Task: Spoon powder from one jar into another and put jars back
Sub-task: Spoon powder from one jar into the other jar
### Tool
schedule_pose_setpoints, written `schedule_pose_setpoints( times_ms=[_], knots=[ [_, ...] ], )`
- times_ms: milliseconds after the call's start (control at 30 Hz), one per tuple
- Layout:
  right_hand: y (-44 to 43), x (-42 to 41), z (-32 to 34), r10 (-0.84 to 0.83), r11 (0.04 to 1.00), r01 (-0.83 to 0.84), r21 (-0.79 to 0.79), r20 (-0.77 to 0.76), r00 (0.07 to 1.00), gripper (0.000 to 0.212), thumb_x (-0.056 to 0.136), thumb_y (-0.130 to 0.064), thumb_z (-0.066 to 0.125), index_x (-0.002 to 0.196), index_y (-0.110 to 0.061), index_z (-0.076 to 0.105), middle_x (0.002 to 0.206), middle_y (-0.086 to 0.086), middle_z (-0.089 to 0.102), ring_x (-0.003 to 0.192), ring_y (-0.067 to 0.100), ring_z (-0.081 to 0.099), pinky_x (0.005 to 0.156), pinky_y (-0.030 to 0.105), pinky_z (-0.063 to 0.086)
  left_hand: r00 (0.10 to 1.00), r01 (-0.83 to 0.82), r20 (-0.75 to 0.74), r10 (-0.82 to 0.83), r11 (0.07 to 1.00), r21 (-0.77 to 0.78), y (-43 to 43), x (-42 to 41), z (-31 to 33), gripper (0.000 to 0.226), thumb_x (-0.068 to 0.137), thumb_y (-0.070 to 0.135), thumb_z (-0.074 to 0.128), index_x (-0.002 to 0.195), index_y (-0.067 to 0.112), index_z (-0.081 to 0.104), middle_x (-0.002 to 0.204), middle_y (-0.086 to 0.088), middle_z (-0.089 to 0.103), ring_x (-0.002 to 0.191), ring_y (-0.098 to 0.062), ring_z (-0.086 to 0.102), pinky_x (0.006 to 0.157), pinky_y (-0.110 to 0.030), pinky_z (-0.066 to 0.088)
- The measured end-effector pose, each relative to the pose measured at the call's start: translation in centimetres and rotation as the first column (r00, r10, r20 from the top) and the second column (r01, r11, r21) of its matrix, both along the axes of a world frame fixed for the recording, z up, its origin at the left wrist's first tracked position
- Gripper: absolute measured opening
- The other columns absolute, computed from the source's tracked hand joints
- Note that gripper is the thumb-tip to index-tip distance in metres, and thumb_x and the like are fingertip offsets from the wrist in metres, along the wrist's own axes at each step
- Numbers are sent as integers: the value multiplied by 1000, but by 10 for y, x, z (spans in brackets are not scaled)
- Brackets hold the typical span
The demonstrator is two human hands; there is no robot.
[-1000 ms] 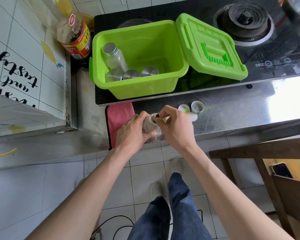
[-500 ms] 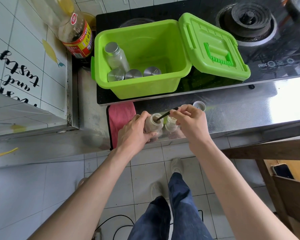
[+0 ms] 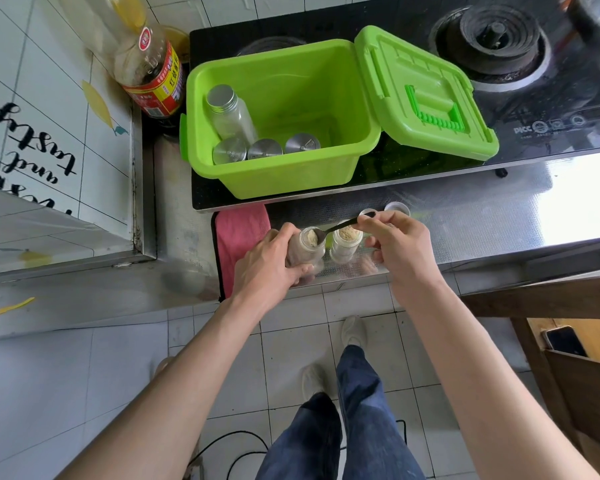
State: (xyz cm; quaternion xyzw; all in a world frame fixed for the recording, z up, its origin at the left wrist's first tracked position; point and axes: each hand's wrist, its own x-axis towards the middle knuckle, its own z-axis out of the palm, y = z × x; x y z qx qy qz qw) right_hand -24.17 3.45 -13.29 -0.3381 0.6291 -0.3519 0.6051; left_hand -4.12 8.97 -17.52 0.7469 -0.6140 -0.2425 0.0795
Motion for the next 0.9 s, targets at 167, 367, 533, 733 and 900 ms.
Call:
schedule_pose_setpoints(
  times_ms=[167,367,533,733,900],
  knots=[
    [-1,-7,5,-18,1000,18,-1,17,1000,25,89,-19,77,69,-22,63,86,10,69,55,5,51,50,21,36,1000,-3,-4,3,1000,3,0,0,0,51,87,53,77,124,39,46,119,12,62,97,-20,65,66,-32,42],
    [-5,-26,12,-90,995,92,-38,42,995,13,91,-16,74,84,-17,63,81,-1,76,56,3,53,51,17,39,1000,-1,-10,1,1000,-4,1,0,-1,50,87,52,78,123,38,47,118,12,62,97,-21,66,66,-34,46],
    [-9,-41,13,-129,988,129,-80,0,992,23,91,-15,75,74,-23,61,86,7,75,57,6,51,51,19,37,1000,-4,-14,4,1000,4,1,0,0,49,87,52,77,122,38,46,118,13,62,98,-21,66,66,-33,44],
    [-9,-45,15,-125,983,112,-143,-85,989,22,89,-15,75,75,-23,61,86,11,76,55,4,55,56,22,39,1000,-6,-9,6,1000,11,1,-1,0,49,87,51,76,123,38,46,119,12,61,99,-22,66,67,-32,41],
    [-10,-41,11,-97,975,48,-216,-220,971,20,89,-16,75,75,-20,62,72,4,71,53,2,58,60,25,44,1000,-7,-10,7,1000,4,1,-1,0,48,87,52,76,122,38,46,119,13,61,99,-21,66,67,-33,42]
  ],
)
